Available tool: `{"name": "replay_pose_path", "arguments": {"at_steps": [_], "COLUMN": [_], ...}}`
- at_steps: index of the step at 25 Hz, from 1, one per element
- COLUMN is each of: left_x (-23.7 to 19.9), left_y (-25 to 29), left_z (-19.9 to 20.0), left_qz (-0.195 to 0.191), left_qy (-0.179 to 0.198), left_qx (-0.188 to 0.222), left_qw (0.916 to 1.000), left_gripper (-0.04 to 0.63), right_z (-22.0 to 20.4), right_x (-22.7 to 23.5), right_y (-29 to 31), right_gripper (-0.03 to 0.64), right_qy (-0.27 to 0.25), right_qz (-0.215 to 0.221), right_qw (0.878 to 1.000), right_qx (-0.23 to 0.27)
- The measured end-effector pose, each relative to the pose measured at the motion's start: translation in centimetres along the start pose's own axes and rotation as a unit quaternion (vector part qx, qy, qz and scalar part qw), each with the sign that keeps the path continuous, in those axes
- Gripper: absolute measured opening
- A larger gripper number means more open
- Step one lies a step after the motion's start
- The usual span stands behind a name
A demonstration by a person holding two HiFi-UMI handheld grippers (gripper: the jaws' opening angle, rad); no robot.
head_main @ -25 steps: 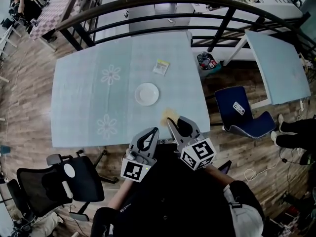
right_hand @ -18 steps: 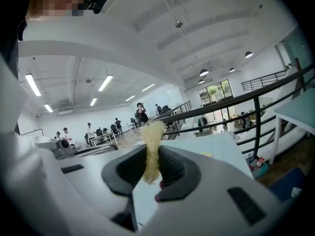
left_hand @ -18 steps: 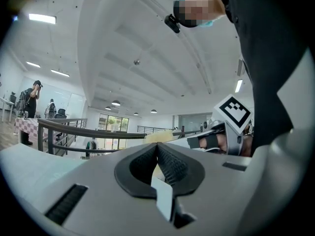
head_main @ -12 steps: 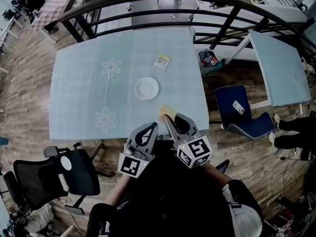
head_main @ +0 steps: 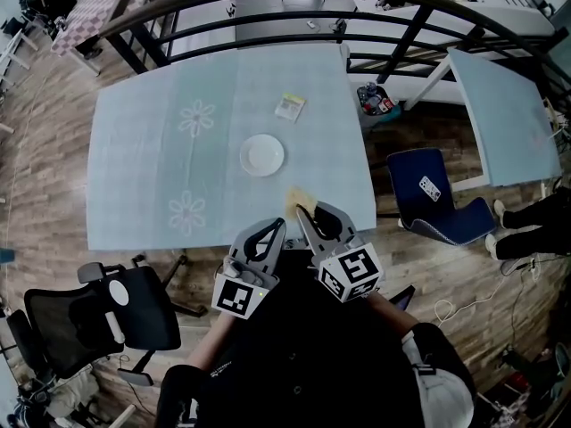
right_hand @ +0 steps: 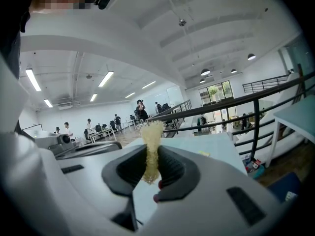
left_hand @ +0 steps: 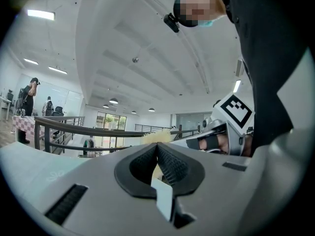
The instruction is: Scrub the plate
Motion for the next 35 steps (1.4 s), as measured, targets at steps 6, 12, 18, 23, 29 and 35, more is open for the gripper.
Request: {"name": "replay_pose_path", "arguments": {"at_steps": [6,12,18,23,29,35], "left_x": [0.3,0.3,0.3,0.2,0.3,-0.7], "left_y": [0.3,0.6,1.0,1.1,2.1,2.7], "left_z": [-0.3,-0.3,-0.5,-0.8,-1.9,-2.4], "left_qz": [0.001,-0.003,-0.008,-0.016,-0.031,-0.037], "left_qy": [-0.005,-0.005,-0.011,-0.016,-0.033,-0.068], "left_qx": [-0.005,-0.004,-0.011,-0.017,-0.041,-0.061], "left_qw": [1.0,1.0,0.9998,0.9996,0.9981,0.9951], "left_gripper": [0.014,0.014,0.014,0.014,0.014,0.014], "right_z": [-0.3,-0.4,-0.5,-0.6,-1.1,-1.3], "right_x": [0.7,0.9,1.4,1.3,1.9,1.9], "right_y": [-0.3,-0.2,-0.3,-0.1,0.1,0.9], "right_gripper": [0.06,0.06,0.06,0.06,0.06,0.06], "right_qy": [0.007,0.011,0.02,0.023,0.03,0.038], "right_qz": [-0.007,-0.009,-0.013,-0.013,-0.014,-0.007], "right_qw": [1.0,1.0,1.0,1.0,0.999,0.999], "right_qx": [-0.004,-0.008,-0.01,-0.012,-0.019,-0.033]}}
Point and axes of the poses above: the fingertips, and each gripper's own axes: y forward along the fingers, x to its right, z out of its top, the point moved 4 cm from there along -y, backward along the fingers, and after that the axes turned 8 degrees about -y, right-handed, at the moved point
